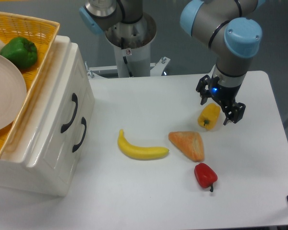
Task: Slide the top white drawer open
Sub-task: 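Lift the gripper away from the yellow pepper and move toward the cabinet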
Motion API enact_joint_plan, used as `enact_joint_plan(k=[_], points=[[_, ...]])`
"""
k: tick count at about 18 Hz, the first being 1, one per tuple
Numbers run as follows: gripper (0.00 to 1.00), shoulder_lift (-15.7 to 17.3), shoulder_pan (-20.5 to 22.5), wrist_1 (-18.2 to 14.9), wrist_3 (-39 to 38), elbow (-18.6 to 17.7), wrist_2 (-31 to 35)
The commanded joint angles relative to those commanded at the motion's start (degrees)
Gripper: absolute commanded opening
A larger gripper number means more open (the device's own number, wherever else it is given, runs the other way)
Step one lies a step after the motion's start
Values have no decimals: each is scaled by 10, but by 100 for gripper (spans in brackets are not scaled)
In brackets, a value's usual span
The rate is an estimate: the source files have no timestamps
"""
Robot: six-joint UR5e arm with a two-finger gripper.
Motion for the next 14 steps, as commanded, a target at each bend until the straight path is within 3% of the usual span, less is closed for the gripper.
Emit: enact_joint_plan(k=[10,14], points=[[100,-6,-14,-2,-30,-2,-1],[100,-1,-26,-1,-61,-21,-3]])
